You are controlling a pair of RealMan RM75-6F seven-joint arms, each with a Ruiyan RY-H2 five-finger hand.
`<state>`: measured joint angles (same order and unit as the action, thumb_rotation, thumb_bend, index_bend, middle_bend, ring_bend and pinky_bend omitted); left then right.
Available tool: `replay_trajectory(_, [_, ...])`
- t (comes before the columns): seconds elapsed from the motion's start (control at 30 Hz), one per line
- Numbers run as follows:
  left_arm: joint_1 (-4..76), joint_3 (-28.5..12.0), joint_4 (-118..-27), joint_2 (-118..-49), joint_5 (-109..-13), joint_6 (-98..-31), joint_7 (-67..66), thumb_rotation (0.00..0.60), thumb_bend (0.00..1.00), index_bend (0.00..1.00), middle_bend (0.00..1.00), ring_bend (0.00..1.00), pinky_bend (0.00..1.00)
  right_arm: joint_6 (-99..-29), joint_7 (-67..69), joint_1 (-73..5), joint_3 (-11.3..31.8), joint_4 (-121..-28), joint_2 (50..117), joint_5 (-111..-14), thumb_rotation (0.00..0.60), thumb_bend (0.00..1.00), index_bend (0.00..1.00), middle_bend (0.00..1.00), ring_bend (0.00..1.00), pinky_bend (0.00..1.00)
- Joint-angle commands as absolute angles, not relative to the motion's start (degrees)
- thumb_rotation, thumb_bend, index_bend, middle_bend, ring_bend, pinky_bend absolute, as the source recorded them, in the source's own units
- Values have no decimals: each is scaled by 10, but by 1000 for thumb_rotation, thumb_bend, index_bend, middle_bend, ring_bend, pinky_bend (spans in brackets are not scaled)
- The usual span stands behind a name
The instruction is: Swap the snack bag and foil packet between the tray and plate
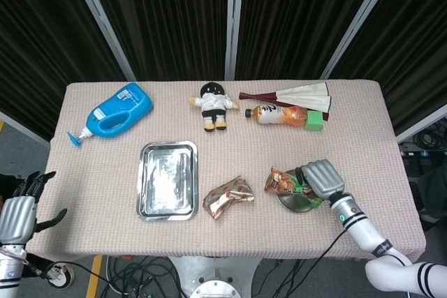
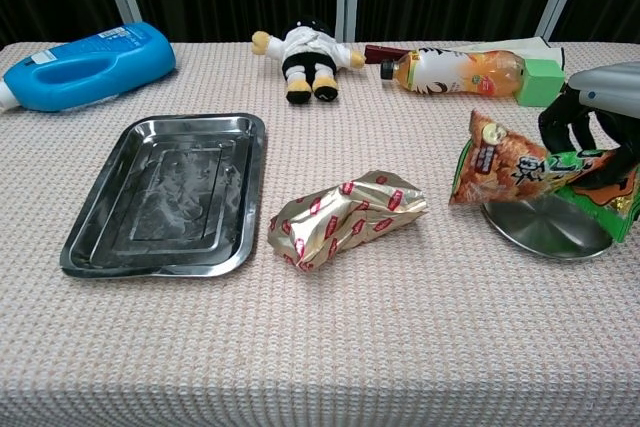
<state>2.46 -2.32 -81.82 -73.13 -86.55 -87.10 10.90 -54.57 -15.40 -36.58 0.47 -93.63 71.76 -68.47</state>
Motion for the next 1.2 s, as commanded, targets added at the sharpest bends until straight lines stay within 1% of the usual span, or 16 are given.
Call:
replay_trajectory(0.03, [24,-23,-818,-731,-866,-872,110,600,200,159,201,83,202,-531,-141,-368,7,-932,716,-687,600,20,250,316,226,345])
replay_trajectory(0.1, [23,-22,-818,-731,-866,-873,110,600,199,159,201,83,202,-528,-131,-368,9,-933,712,-692,600,0,149,248,149,266])
replay_trajectory(0.17, [23,-21,-819,-730,-866,-873,110,600,200,159,201,83,202,-531,-124,-365,11,-938,707,-698,600,0,110,226,126,245])
replay_trajectory(0.23, [22,-20,-822,-728,-868,-875,109,600,200,159,201,83,202,-539,-118,-361,14,-947,698,-706,600,0,94,206,107,237])
replay_trajectory(0.33, [23,-18,-835,-721,-877,-879,108,600,200,159,201,83,202,-568,-97,-349,23,-973,667,-725,600,0,81,183,87,220])
replay_trajectory(0.47, [38,-18,-858,-716,-891,-867,91,600,200,159,201,82,201,-637,-28,-316,41,-1018,602,-772,600,0,75,194,84,214])
replay_trajectory(0.6, [57,-17,-883,-718,-905,-848,70,600,197,159,201,83,201,-702,25,-281,55,-1026,550,-798,600,0,72,206,85,219])
replay_trajectory(0.73, [85,-19,-924,-716,-926,-824,49,600,186,159,201,83,201,-731,61,-256,69,-1013,523,-782,600,0,29,175,67,206])
replay_trajectory(0.87, [132,-32,-985,-716,-932,-767,17,600,156,159,200,83,201,-737,97,-241,80,-979,518,-760,600,0,0,132,10,145])
replay_trajectory(1.0, [192,-53,-1040,-734,-930,-695,-25,600,123,159,199,82,200,-731,115,-230,85,-943,527,-745,600,0,0,90,0,83])
replay_trajectory(1.1, [242,-76,-1057,-759,-914,-639,-43,600,92,152,194,83,200,-731,126,-225,90,-928,530,-739,600,0,0,66,0,52])
replay_trajectory(1.2, [286,-91,-1054,-785,-897,-588,-42,600,61,145,189,83,198,-731,137,-218,94,-918,528,-736,600,0,0,56,0,48])
